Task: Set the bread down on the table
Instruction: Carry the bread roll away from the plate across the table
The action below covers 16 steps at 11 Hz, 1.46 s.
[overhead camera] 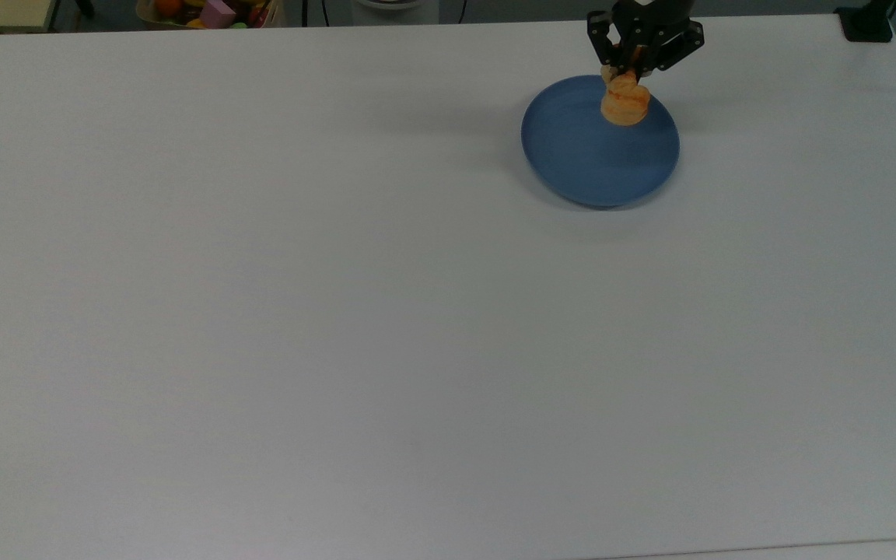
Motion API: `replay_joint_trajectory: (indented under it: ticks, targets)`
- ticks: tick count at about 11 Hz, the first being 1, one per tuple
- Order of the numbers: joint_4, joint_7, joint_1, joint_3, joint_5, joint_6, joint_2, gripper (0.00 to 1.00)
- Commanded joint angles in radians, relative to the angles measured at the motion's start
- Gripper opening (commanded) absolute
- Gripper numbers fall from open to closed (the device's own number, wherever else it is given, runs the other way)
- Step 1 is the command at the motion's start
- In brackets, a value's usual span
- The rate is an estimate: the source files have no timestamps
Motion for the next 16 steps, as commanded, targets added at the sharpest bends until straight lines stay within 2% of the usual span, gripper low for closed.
replay_joint_trajectory:
  ticks: [1,2,4,7,12,16]
  targets:
    - [0.008,-0.130,-0.047,-0.020,0.017,-0.076,-0.044,0.16]
    - [0.010,-0.210,-0.067,-0.049,0.058,-0.089,-0.064,0.16]
    - [0.008,-0.359,-0.074,-0.153,0.115,-0.102,-0.108,0.16]
    - [0.010,-0.559,-0.074,-0.320,0.119,-0.161,-0.132,0.17]
    - [0.008,-0.846,-0.075,-0.615,0.119,-0.170,-0.150,0.17]
    - [0.007,-1.105,-0.141,-0.773,0.119,-0.156,-0.133,0.18]
